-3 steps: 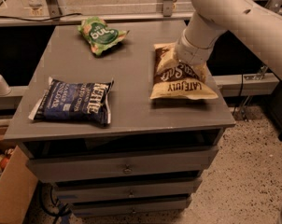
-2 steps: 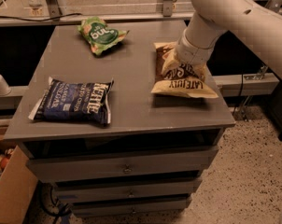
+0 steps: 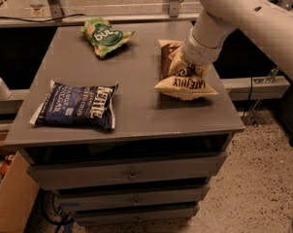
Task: Pick brown chip bag
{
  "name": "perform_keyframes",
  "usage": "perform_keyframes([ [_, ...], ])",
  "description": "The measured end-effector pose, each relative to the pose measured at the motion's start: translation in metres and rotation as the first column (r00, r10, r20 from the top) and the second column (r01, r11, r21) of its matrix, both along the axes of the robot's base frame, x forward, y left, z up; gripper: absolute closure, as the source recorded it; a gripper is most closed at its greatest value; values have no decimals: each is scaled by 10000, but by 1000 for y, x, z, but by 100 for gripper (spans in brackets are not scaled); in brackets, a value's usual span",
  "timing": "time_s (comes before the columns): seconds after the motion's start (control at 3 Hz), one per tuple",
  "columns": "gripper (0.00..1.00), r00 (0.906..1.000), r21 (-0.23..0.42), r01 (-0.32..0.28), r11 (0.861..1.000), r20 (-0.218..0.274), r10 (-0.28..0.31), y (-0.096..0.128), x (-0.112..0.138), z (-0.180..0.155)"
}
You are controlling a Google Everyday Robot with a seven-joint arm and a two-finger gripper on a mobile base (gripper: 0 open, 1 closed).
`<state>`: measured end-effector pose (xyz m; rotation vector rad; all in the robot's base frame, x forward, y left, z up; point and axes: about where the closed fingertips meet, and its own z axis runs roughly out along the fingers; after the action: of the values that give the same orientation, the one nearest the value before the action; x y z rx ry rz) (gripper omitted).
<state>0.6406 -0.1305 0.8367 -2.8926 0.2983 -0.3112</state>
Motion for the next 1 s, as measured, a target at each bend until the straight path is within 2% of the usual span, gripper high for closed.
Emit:
perform_keyframes([
  [0.33,100,10000,2,-1,10000,3,1,0,0,2],
  [0.67,100,9982,1038,115,9945,570,-175,-4,-3,41],
  [1.0,100,9860,3114,262,9499,1486,-760,-24,-12,114],
])
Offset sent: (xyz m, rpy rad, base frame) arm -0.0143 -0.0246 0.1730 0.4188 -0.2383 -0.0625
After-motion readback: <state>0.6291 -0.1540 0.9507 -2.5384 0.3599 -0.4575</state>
